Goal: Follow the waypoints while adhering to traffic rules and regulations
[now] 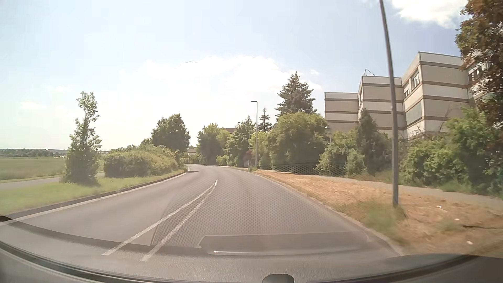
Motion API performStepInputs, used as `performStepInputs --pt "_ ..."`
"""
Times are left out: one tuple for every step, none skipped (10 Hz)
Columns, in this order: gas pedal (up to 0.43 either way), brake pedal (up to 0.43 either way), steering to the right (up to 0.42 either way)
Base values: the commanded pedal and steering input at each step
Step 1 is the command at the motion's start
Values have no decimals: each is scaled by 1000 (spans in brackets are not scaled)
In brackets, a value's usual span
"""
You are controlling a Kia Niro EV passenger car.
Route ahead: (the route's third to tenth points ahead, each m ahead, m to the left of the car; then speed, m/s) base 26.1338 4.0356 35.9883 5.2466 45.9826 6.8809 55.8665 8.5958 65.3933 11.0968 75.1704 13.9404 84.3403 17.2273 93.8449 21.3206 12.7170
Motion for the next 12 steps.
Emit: performStepInputs --pt "197 0 -20" --pt "197 0 -20" --pt "197 0 -18" --pt "197 0 -18" --pt "197 0 -17" --pt "197 0 -18" --pt "197 0 -17" --pt "189 0 -17" --pt "189 0 -18" --pt "177 0 -18" --pt "169 0 -19" --pt "169 0 -22"
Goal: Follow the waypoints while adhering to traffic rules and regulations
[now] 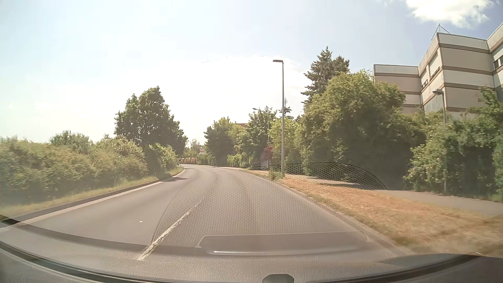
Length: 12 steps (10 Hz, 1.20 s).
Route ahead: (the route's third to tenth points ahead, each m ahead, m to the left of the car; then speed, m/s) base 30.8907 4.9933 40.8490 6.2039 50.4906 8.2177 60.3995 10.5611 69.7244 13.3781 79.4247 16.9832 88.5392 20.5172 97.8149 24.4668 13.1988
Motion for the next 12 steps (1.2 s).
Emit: performStepInputs --pt "169 0 -24" --pt "169 0 -25" --pt "169 0 -25" --pt "169 0 -25" --pt "157 0 -25" --pt "150 0 -25" --pt "138 0 -24" --pt "138 0 -24" --pt "138 0 -24" --pt "138 0 -23" --pt "130 0 -22" --pt "118 0 -22"
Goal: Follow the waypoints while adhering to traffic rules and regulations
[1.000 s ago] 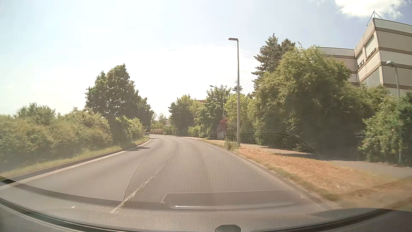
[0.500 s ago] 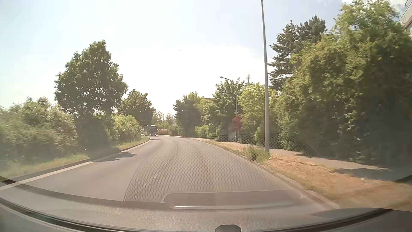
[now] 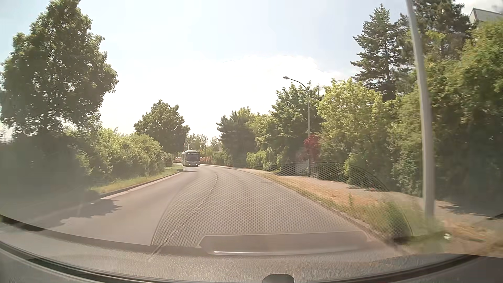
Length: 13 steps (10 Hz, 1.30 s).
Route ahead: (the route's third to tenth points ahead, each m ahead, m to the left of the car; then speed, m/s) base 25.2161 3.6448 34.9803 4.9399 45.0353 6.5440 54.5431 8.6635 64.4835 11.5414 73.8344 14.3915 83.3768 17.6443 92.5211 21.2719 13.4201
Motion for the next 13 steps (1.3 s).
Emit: performStepInputs --pt "110 0 -21" --pt "110 0 -21" --pt "110 0 -21" --pt "110 0 -20" --pt "98 0 -20" --pt "87 0 -21" --pt "79 0 -21" --pt "79 0 -21" --pt "67 0 -21" --pt "67 0 -20" --pt "67 0 -20" --pt "67 0 -20" --pt "67 0 -20"
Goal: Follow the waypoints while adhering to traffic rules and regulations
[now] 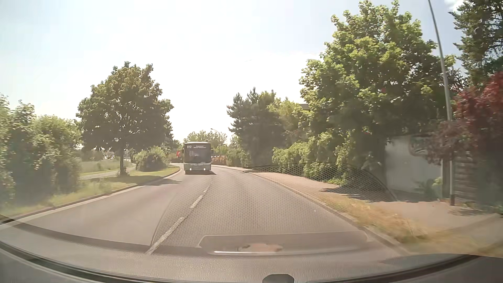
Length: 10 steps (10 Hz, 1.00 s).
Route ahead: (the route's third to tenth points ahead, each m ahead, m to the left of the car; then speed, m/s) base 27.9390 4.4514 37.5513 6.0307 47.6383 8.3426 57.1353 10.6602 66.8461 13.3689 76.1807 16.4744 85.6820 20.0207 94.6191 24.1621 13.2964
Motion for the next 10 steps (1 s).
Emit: performStepInputs --pt "67 0 -20" --pt "67 0 -20" --pt "67 0 -20" --pt "67 0 -20" --pt "67 0 -20" --pt "67 0 -20" --pt "67 0 -22" --pt "67 0 -24" --pt "67 0 -25" --pt "67 0 -25"
